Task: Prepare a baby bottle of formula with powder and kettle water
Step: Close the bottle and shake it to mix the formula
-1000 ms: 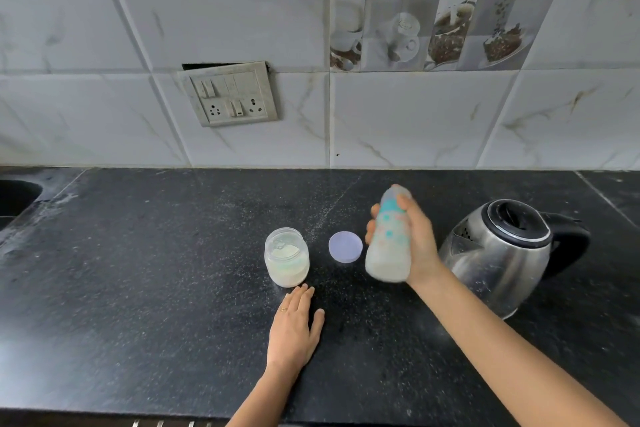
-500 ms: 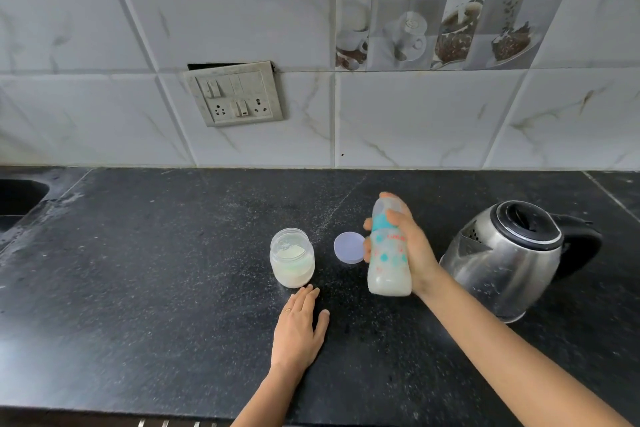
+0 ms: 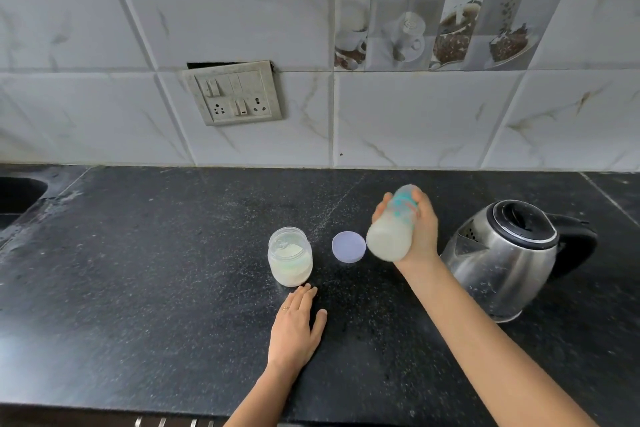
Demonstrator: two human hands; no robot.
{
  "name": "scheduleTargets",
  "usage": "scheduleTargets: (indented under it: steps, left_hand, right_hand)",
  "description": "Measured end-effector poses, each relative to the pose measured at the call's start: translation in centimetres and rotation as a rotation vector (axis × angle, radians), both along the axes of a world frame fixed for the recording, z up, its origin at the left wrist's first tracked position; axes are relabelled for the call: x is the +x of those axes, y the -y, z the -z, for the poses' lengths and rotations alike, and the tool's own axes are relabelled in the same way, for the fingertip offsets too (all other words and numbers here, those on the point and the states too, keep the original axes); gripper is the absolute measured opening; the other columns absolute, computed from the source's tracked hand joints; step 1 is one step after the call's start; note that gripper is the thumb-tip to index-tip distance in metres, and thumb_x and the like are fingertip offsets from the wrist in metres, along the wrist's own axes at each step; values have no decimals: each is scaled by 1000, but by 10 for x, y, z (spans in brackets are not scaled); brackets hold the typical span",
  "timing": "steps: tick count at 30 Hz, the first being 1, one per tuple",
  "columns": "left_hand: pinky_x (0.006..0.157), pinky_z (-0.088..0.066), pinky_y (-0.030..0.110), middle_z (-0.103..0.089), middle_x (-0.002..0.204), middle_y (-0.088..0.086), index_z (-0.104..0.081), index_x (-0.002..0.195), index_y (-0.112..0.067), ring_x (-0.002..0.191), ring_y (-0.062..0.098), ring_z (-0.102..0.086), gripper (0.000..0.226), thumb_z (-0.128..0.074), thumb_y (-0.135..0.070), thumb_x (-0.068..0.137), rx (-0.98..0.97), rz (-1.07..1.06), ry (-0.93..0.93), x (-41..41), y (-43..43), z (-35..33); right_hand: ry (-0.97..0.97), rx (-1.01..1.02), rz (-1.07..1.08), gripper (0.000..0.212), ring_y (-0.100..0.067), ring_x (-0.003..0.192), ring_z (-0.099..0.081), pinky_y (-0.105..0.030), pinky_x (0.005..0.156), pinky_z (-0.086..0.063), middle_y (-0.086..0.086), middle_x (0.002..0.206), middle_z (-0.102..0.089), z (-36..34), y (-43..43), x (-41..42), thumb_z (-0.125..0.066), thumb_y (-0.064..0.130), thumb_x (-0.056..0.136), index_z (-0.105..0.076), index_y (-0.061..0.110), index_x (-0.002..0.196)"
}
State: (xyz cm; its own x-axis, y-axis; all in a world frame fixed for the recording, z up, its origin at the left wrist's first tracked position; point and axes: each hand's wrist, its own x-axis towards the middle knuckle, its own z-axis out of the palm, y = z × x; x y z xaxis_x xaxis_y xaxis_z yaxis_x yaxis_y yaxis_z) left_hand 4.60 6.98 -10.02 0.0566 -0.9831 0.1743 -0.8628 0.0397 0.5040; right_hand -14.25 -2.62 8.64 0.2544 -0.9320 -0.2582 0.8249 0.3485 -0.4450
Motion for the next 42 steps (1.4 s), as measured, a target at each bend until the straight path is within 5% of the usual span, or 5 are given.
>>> scheduleTargets:
  steps: [7, 23, 29, 34, 42]
  left_hand:
    - [114, -15, 20, -40, 148, -6, -45, 139, -20, 138, 10, -31, 50, -46, -44, 95, -5, 1, -8, 1, 1, -2]
    - [114, -13, 20, -40, 148, -6, -44, 140, -21, 139, 11, -30, 52, -43, -46, 95, 5, -10, 19, -3, 2, 1]
    - [114, -17, 23, -43, 146, -5, -47, 138, -20, 137, 11, -33, 50, -45, -46, 94, -10, -21, 28, -3, 3, 3]
    - [114, -21, 25, -43, 145, -6, -47, 137, -21, 137, 11, -33, 50, -44, -47, 94, -9, -23, 37, -4, 4, 3]
    - [111, -22, 24, -48, 141, -5, -50, 134, -21, 133, 14, -39, 49, -45, -47, 92, -28, -34, 52, -2, 5, 6]
  right_hand:
    - [-288, -464, -314, 51, -28, 54, -59, -32, 50, -52, -13, 85, -59, -10, -8, -6, -75, 30, 71, -52, 24, 117]
    - [90, -30, 5, 27, -17, 55, -61, -24, 53, -54, -3, 80, -59, -8, 16, -2, -58, 38, 87, -56, 13, 97]
    - [-251, -377, -331, 62, -26, 54, -58, -31, 50, -52, -12, 84, -60, -5, 12, -3, -79, 29, 65, -49, 22, 119]
    - [62, -64, -2, 27, -17, 56, -59, -23, 53, -53, -3, 78, -57, -11, 28, 1, -54, 37, 88, -52, 11, 96]
    - [-129, -272, -131, 42, -20, 55, -58, -27, 51, -52, -7, 84, -57, -10, 24, 4, -64, 34, 82, -44, 23, 118]
